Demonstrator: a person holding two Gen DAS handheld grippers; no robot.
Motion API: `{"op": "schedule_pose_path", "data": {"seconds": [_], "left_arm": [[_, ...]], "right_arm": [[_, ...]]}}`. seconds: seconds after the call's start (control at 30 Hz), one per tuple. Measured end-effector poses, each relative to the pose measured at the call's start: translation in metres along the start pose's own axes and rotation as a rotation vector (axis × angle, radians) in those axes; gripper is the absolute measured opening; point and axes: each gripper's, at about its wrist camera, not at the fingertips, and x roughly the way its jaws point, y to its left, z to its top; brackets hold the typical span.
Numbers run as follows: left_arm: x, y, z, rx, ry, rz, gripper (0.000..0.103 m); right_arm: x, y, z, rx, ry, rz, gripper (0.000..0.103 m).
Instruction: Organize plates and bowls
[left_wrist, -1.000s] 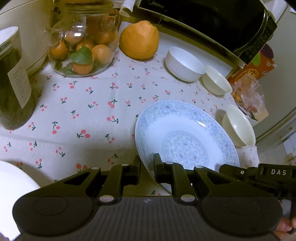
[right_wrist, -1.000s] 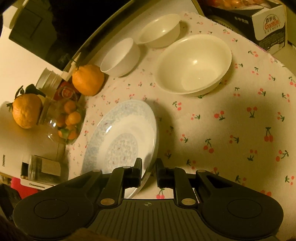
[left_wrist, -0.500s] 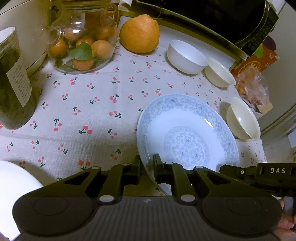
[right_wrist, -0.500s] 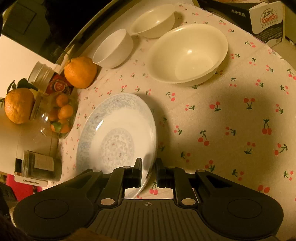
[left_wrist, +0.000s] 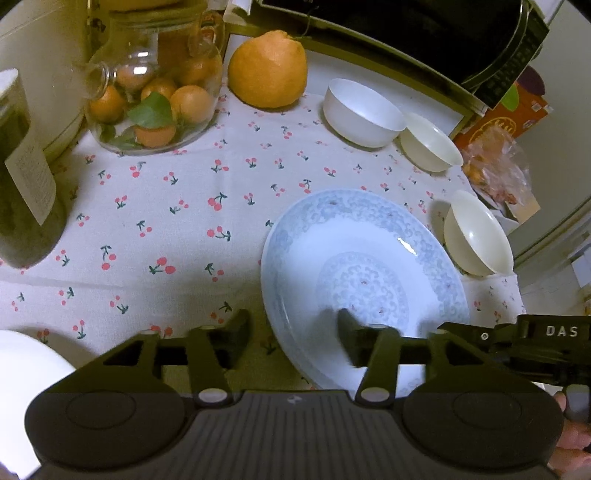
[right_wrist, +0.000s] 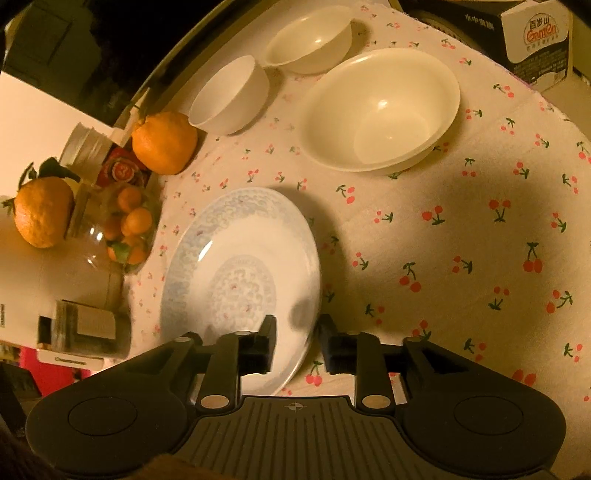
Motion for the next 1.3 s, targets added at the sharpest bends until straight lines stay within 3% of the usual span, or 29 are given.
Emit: {"op": "schedule_pose_path", "data": {"seconds": [0.03, 0.1, 0.17, 0.3, 0.63, 0.87, 1.07, 1.3], "left_arm": [[-0.002, -0.001, 0.001, -0.002, -0.001, 0.001, 0.062], [-0.010, -0.002, 0.004, -0.011, -0.016, 0.001, 0.072], [-0.017, -0.003, 0.006, -0.014, -0.031, -0.006, 0.089], [-0.030, -0.005, 0.007, -0.012, -0.029, -0.020, 0.099], [-0.059, 0.000, -0.009, 0.010, -0.049, -0.001, 0.102], [-0.067, 0.012, -0.023, 0.035, -0.058, 0.003, 0.102], [-0.066, 0.023, -0.037, 0.117, -0.022, -0.021, 0.102], [-0.074, 0.028, -0.048, 0.240, -0.071, -0.055, 0.102]], "right_arm": [[-0.003, 0.001, -0.001, 0.002, -0.005, 0.005, 0.044], [-0.009, 0.003, -0.001, -0.006, -0.011, 0.013, 0.069], [-0.016, 0.007, -0.002, -0.025, -0.011, 0.023, 0.071], [-0.027, 0.012, -0.005, -0.034, -0.016, 0.051, 0.080], [-0.055, 0.025, -0.025, -0.097, -0.031, 0.058, 0.089], [-0.062, 0.026, -0.045, -0.152, -0.034, 0.064, 0.089], [-0.068, 0.024, -0.058, -0.199, -0.086, 0.081, 0.089], [-0.071, 0.022, -0.075, -0.239, -0.092, 0.097, 0.089]]}}
